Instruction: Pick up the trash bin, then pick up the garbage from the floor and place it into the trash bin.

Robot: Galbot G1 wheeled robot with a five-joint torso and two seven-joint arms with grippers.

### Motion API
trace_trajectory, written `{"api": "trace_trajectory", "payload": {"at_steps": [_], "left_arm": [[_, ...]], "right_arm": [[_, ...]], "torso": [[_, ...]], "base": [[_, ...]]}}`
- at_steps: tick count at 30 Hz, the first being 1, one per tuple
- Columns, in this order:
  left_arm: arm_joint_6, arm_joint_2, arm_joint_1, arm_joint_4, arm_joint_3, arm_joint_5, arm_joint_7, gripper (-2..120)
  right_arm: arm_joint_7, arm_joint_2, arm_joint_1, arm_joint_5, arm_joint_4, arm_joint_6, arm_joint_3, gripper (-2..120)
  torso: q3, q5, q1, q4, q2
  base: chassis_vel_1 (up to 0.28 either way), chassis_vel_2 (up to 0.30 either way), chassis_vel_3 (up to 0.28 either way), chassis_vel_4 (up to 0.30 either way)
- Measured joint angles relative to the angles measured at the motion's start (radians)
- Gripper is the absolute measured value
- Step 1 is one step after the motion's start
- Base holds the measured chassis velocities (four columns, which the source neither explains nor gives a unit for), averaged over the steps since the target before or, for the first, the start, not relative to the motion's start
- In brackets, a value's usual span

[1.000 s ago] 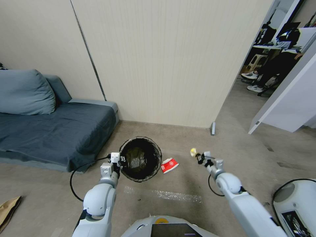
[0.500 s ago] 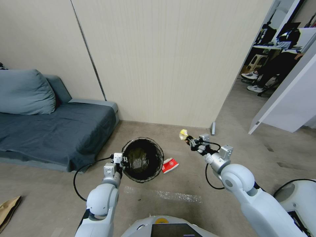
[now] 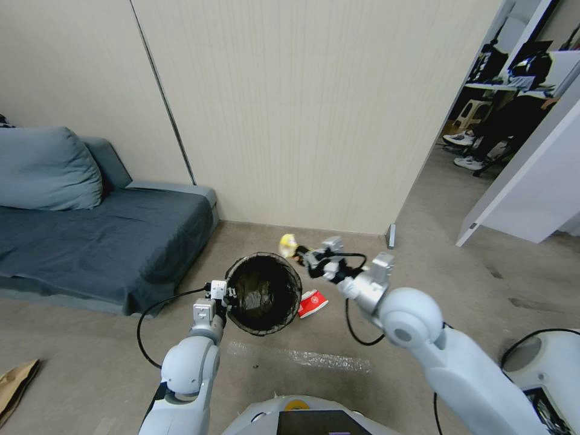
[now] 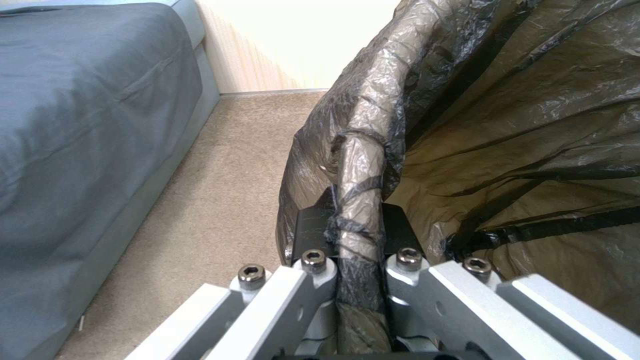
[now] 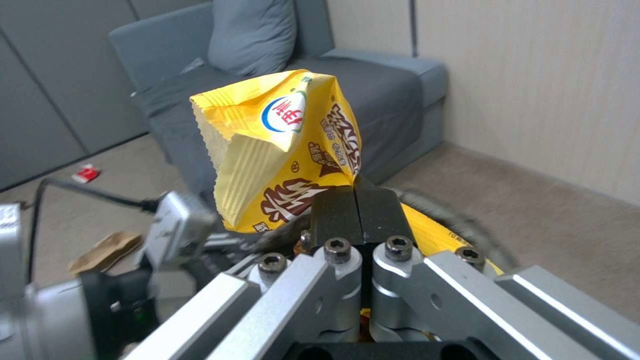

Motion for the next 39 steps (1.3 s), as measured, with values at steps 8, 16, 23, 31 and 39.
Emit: {"api": "trace_trajectory", "payload": {"at_steps": [8,16,23,31,39], "left_arm": [[0.0,-0.002,-0.002,-0.002,0.005,0.001,0.0,1],[-0.001,-0.006,-0.001,-0.002,0.007,0.008,0.0,1],[-0.001,-0.009,-0.005,0.001,0.014,0.011,0.001,1],[-0.001,-0.01,-0.008,0.004,0.015,0.011,0.001,1],[-0.001,-0.008,-0.011,0.007,0.01,0.01,0.002,1]], "right_arm": [[0.054,0.031,0.007,-0.008,-0.027,-0.01,-0.098,0],[0.101,0.049,0.002,-0.035,-0.049,-0.018,-0.159,7],[0.109,0.057,0.0,-0.054,-0.061,-0.024,-0.174,29],[0.12,0.059,0.001,-0.057,-0.071,-0.024,-0.164,58],[0.143,0.065,0.011,-0.017,-0.066,-0.026,-0.147,87]], "torso": [[0.0,0.0001,0.0,0.0,0.0],[0.0,0.0001,0.0,0.0,0.0],[0.0,0.0001,0.0,0.0,0.0],[0.0,0.0001,0.0,0.0,0.0],[0.0,0.0002,0.0,0.0001,0.0]], "base": [[0.0,0.0,0.0,0.0],[0.0,0.0,0.0,0.0],[0.0,0.0,0.0,0.0],[0.0,0.0,0.0,0.0],[0.0,0.0,0.0,0.0]]}}
